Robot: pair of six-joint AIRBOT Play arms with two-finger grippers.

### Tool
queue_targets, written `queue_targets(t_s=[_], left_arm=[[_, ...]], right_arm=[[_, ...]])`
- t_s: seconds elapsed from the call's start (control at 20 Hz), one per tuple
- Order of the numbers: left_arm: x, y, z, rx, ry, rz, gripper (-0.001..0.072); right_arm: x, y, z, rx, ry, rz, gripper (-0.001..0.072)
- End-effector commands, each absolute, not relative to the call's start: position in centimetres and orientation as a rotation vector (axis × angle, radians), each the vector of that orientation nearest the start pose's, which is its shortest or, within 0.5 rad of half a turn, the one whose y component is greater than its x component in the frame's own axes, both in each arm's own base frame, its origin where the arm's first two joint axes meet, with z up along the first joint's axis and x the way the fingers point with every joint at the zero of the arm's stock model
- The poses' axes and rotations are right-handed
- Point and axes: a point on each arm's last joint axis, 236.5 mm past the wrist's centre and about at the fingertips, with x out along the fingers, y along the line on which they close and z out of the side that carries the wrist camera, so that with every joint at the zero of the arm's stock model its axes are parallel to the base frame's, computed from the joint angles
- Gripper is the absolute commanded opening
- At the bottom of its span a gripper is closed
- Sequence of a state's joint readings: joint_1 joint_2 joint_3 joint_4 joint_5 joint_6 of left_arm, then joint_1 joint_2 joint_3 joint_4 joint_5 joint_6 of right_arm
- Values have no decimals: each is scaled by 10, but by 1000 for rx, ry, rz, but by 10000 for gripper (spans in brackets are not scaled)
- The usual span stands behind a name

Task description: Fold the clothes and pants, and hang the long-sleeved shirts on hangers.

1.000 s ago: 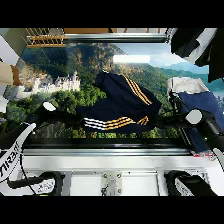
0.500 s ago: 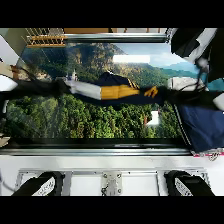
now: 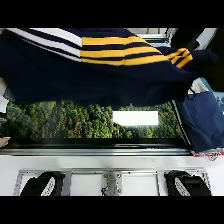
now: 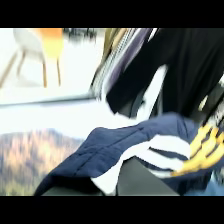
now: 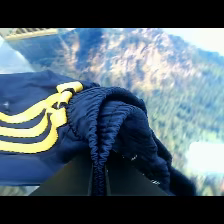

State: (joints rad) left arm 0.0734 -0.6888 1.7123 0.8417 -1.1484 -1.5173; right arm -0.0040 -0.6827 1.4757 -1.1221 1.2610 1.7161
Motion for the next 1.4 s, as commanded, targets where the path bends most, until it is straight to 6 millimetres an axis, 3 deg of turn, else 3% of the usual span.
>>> queue_targets(t_s=[0.0, 0.15, 0.3, 0.5, 0.6, 0.7, 0.85, 1.0, 1.15, 1.35], left_arm=[[188, -125, 518, -300, -35, -570, 6], [246, -108, 469, -316, 163, -472, 6], [337, -100, 388, -392, 411, -424, 6], [450, -106, 259, -507, 672, -370, 6], [485, -118, 210, -523, 771, -370, 6], [502, -128, 183, -517, 846, -386, 6], [500, -128, 166, -495, 951, -407, 6], [475, -118, 146, -496, 1038, -383, 6], [428, -109, 102, -489, 1111, -311, 5], [340, -119, 18, -508, 1262, -273, 6]], right_arm=[[227, 102, 332, 488, 650, 323, 23], [213, 118, 287, 549, 890, 344, 23], [234, 126, 226, 615, 1072, 332, 22], [295, 123, 128, 645, 1216, 270, 22], [333, 118, 96, 632, 1223, 253, 22], [364, 115, 77, 631, 1207, 235, 22], [384, 109, 68, 601, 1171, 227, 22], [387, 86, 60, 494, 1156, 162, 22], [385, 65, 48, 379, 1168, 114, 22], [355, 68, 20, 287, 1284, 169, 22]])
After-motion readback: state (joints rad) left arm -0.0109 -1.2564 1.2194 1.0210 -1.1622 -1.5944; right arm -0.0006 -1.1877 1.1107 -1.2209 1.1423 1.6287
